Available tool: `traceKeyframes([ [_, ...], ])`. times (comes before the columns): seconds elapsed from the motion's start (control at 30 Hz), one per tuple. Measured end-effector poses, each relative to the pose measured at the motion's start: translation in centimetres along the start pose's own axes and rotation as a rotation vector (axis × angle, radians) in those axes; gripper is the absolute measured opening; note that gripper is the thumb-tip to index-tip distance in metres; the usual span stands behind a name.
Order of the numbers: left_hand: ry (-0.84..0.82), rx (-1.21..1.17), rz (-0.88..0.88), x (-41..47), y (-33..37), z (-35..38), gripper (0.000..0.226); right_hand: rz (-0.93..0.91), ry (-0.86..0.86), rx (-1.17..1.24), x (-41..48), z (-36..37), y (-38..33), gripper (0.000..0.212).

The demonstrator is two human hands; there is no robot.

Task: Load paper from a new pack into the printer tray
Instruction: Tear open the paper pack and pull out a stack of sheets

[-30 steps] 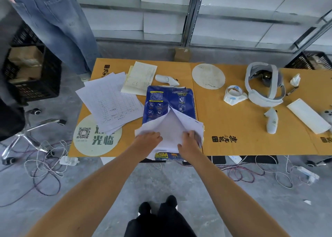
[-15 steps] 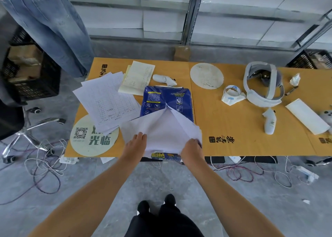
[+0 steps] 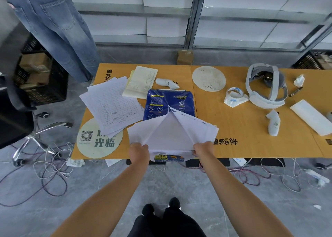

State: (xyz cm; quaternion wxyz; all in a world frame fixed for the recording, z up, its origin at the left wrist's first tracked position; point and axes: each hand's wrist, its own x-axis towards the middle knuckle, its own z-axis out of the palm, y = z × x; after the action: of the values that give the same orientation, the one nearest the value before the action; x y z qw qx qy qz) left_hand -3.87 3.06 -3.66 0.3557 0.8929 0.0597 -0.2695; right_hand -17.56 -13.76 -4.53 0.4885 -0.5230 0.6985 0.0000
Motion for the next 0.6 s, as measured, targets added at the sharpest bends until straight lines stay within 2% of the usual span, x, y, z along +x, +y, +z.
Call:
traceKeyframes([
  [0.17,0.033,-0.075,0.036,0.6,-1.2,-0.9,0.014,0.114,-0.052,0.231,0.0,-0.7,-0.2,0.025],
  [0.3,0.009,-0.037,0.093,0.2,-1.4,-1.0,0.017,0.151,-0.058,0.273,0.4,-0.8,-0.2,0.037],
  [0.47,-0.018,0.015,0.168,-0.6,-1.3,-1.2,0.034,0.182,-0.122,0.343,0.3,-1.2,-0.1,0.031],
  [0.6,-0.037,-0.149,0.024,-0.4,-0.6,-1.5,0.012,0.146,-0.195,0.376,0.0,-1.9,0.1,0.027],
])
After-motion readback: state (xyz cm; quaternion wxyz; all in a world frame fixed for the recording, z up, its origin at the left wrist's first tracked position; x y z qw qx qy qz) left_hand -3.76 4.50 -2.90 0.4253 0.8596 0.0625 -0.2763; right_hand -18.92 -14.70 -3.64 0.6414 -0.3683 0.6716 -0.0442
